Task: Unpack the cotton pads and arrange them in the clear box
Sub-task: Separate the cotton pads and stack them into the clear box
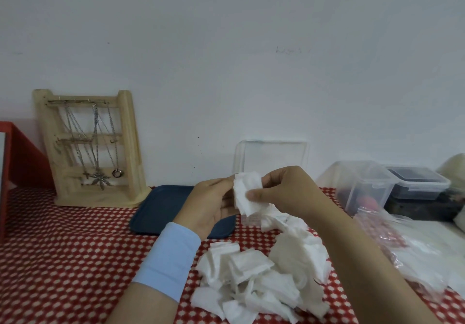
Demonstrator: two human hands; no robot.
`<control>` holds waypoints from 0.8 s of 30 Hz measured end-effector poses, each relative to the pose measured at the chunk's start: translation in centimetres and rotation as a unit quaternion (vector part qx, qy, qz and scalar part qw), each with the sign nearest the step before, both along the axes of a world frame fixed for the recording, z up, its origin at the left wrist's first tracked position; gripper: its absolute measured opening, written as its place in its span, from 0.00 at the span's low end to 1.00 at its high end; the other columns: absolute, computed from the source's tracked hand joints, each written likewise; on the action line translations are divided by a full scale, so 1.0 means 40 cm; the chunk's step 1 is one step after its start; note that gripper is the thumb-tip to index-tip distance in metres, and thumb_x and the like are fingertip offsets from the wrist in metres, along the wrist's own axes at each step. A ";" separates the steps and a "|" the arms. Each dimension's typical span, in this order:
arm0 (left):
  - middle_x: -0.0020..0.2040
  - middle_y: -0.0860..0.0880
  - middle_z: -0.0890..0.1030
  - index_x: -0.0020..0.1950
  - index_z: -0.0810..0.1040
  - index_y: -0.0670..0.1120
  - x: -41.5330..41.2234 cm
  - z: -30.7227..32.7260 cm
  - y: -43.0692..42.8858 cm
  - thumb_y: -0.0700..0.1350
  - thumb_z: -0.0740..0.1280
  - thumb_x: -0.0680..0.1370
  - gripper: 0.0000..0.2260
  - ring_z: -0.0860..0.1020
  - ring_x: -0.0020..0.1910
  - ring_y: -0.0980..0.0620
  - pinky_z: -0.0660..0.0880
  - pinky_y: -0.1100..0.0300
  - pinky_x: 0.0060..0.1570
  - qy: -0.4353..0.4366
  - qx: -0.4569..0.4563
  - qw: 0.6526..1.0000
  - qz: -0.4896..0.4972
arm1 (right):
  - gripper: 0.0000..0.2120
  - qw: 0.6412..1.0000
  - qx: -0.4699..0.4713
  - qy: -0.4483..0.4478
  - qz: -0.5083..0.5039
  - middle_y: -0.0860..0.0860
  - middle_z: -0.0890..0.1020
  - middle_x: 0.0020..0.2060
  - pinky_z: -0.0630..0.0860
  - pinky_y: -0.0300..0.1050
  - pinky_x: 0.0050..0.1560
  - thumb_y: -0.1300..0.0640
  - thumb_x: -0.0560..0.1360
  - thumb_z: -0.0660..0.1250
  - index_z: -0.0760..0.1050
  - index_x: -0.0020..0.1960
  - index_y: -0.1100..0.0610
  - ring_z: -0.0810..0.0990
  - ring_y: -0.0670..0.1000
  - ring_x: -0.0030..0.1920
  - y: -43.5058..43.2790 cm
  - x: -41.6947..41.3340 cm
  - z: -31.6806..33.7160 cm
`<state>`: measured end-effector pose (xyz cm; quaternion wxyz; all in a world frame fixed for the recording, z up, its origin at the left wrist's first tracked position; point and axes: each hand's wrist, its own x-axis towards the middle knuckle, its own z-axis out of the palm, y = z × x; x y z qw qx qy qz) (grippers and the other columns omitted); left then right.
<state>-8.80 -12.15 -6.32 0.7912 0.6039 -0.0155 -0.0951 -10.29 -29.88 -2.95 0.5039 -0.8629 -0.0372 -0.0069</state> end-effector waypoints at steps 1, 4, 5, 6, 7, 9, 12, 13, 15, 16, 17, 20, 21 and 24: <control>0.51 0.40 0.87 0.58 0.83 0.40 0.000 0.002 0.000 0.47 0.67 0.82 0.12 0.87 0.49 0.44 0.83 0.54 0.45 0.002 -0.003 1.000 -0.005 | 0.09 1.000 -0.010 -0.002 -0.005 0.48 0.83 0.29 0.70 0.36 0.27 0.52 0.66 0.82 0.85 0.38 0.56 0.71 0.43 0.23 -0.001 0.001 0.001; 0.52 0.40 0.87 0.59 0.83 0.40 -0.003 0.008 0.003 0.53 0.67 0.81 0.17 0.86 0.51 0.44 0.82 0.51 0.50 0.001 0.003 1.000 -0.024 | 0.10 0.998 -0.058 -0.025 -0.025 0.47 0.84 0.32 0.74 0.39 0.31 0.50 0.65 0.82 0.83 0.39 0.52 0.76 0.42 0.28 0.002 0.004 -0.001; 0.52 0.40 0.87 0.58 0.83 0.40 -0.004 0.010 0.004 0.52 0.69 0.80 0.16 0.87 0.50 0.44 0.82 0.52 0.49 -0.002 0.012 1.000 -0.024 | 0.11 0.996 -0.076 -0.043 -0.035 0.47 0.84 0.35 0.74 0.39 0.34 0.49 0.65 0.82 0.82 0.41 0.50 0.78 0.42 0.31 0.004 0.004 -0.003; 0.51 0.40 0.87 0.58 0.83 0.40 -0.004 0.010 0.005 0.50 0.70 0.80 0.15 0.87 0.48 0.45 0.83 0.54 0.46 -0.003 0.015 1.000 -0.020 | 0.13 0.992 -0.093 -0.069 -0.043 0.45 0.83 0.37 0.73 0.39 0.35 0.49 0.65 0.82 0.80 0.44 0.47 0.78 0.42 0.33 0.006 0.002 -0.004; 0.50 0.40 0.87 0.57 0.83 0.39 -0.004 0.009 0.006 0.48 0.70 0.80 0.13 0.87 0.46 0.45 0.83 0.55 0.44 0.002 0.012 1.000 -0.015 | 0.16 0.988 -0.109 -0.101 -0.042 0.44 0.82 0.40 0.72 0.38 0.37 0.49 0.65 0.82 0.77 0.46 0.45 0.77 0.41 0.35 0.007 0.000 -0.006; 0.48 0.40 0.87 0.57 0.83 0.38 -0.003 0.008 0.008 0.46 0.69 0.81 0.12 0.87 0.44 0.46 0.83 0.55 0.41 0.019 -0.006 1.000 -0.010 | 0.19 0.975 -0.140 -0.174 -0.011 0.40 0.77 0.45 0.69 0.36 0.39 0.50 0.66 0.81 0.74 0.49 0.40 0.75 0.39 0.38 0.007 -0.005 -0.008; 0.47 0.41 0.87 0.57 0.82 0.39 -0.003 0.008 0.008 0.46 0.68 0.81 0.11 0.87 0.42 0.47 0.84 0.55 0.41 0.041 -0.022 0.999 -0.015 | 0.16 0.948 -0.201 -0.240 0.049 0.37 0.75 0.48 0.66 0.32 0.40 0.51 0.70 0.78 0.79 0.54 0.36 0.73 0.34 0.41 0.008 -0.006 -0.010; 0.47 0.41 0.87 0.57 0.82 0.40 -0.001 0.007 0.008 0.46 0.68 0.81 0.11 0.87 0.42 0.47 0.84 0.54 0.42 0.048 -0.026 0.998 -0.016 | 0.15 0.942 -0.221 -0.246 0.054 0.36 0.74 0.49 0.65 0.31 0.39 0.51 0.71 0.76 0.81 0.55 0.37 0.73 0.34 0.41 0.008 -0.005 -0.012; 0.48 0.41 0.87 0.58 0.82 0.40 0.001 0.005 0.009 0.45 0.67 0.81 0.11 0.87 0.43 0.47 0.85 0.53 0.44 0.064 -0.029 0.997 -0.019 | 0.12 0.933 -0.246 -0.258 0.053 0.35 0.74 0.49 0.65 0.31 0.39 0.50 0.72 0.76 0.82 0.54 0.37 0.73 0.34 0.41 0.008 -0.003 -0.015; 0.48 0.41 0.87 0.58 0.82 0.39 0.003 0.003 0.009 0.45 0.68 0.81 0.11 0.87 0.43 0.47 0.85 0.53 0.44 0.072 -0.031 0.997 -0.020 | 0.11 0.931 -0.244 -0.266 0.051 0.35 0.75 0.48 0.65 0.30 0.39 0.50 0.71 0.76 0.83 0.51 0.38 0.73 0.33 0.42 0.008 -0.003 -0.017; 0.47 0.41 0.87 0.58 0.82 0.39 0.003 0.003 0.009 0.45 0.68 0.81 0.11 0.87 0.42 0.47 0.85 0.54 0.42 0.080 -0.037 0.996 -0.019 | 0.09 0.930 -0.237 -0.275 0.050 0.36 0.75 0.48 0.65 0.30 0.39 0.50 0.71 0.77 0.83 0.49 0.39 0.73 0.32 0.43 0.008 -0.003 -0.018; 0.46 0.41 0.87 0.58 0.82 0.39 0.004 0.003 0.011 0.44 0.68 0.81 0.11 0.87 0.39 0.47 0.84 0.55 0.37 0.088 -0.048 0.995 -0.007 | 0.08 0.935 -0.200 -0.288 0.044 0.37 0.78 0.46 0.67 0.29 0.41 0.53 0.70 0.79 0.82 0.42 0.42 0.74 0.34 0.45 0.008 0.000 -0.018; 0.44 0.42 0.87 0.57 0.82 0.39 0.005 0.003 0.012 0.44 0.68 0.81 0.10 0.86 0.38 0.48 0.84 0.55 0.36 0.083 -0.043 0.996 0.003 | 0.08 0.945 -0.160 -0.281 0.045 0.38 0.79 0.46 0.69 0.29 0.42 0.55 0.70 0.80 0.82 0.40 0.43 0.76 0.36 0.45 0.007 0.001 -0.017; 0.45 0.42 0.87 0.57 0.83 0.38 0.014 -0.004 0.016 0.46 0.71 0.80 0.12 0.87 0.40 0.48 0.82 0.57 0.37 0.057 -0.006 0.998 0.040 | 0.08 0.974 0.008 -0.225 0.031 0.42 0.84 0.40 0.73 0.32 0.41 0.59 0.69 0.80 0.83 0.40 0.49 0.80 0.41 0.39 0.000 0.000 0.000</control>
